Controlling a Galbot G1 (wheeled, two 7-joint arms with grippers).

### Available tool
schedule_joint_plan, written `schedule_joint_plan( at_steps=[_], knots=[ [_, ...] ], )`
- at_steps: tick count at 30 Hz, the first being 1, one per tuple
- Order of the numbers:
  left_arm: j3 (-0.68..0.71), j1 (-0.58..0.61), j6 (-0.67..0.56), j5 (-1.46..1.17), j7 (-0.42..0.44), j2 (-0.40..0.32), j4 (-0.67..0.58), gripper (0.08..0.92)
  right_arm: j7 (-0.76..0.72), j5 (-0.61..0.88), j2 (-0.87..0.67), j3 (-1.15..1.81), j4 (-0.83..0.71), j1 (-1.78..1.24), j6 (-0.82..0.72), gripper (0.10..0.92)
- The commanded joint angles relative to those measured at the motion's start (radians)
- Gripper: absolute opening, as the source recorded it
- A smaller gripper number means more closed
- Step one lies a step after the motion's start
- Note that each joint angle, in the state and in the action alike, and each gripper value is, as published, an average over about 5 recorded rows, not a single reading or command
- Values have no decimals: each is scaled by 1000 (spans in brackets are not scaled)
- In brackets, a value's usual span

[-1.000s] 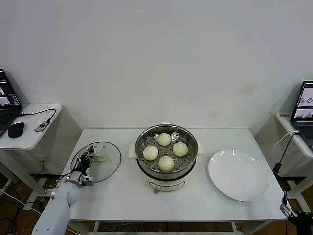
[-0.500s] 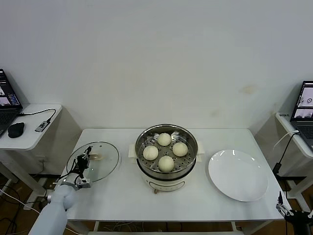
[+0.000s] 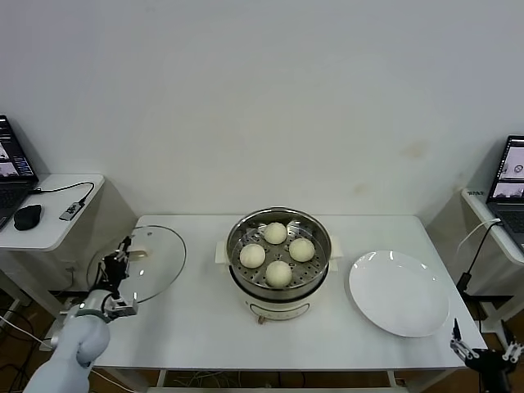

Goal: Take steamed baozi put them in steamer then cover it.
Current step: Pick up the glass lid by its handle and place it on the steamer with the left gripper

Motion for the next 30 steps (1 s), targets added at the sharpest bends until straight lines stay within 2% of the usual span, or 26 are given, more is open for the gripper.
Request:
schedule_joint_plan(
  at_steps=[1, 6, 12, 19, 26, 30],
  knots=[
    [-14, 120, 181, -126, 144, 77, -475, 149, -6, -16, -2, -55, 0, -1, 6, 823],
    [119, 70, 241, -168, 169, 103, -560, 149, -12, -36, 2, -96, -5, 1, 16, 823],
    [374, -57, 339, -167, 152, 96, -556, 149, -11, -63, 12, -131, -23, 19, 17, 823],
    [554, -229, 439, -36, 214, -36, -477, 149, -13, -69, 23, -138, -27, 35, 13, 823],
    [595, -274, 445, 185, 291, -203, -367, 149, -11, -87, 28, -149, -34, 38, 16, 823],
    [604, -290, 443, 273, 327, -275, -323, 149, -10, -95, 35, -161, -42, 44, 15, 823]
  ],
)
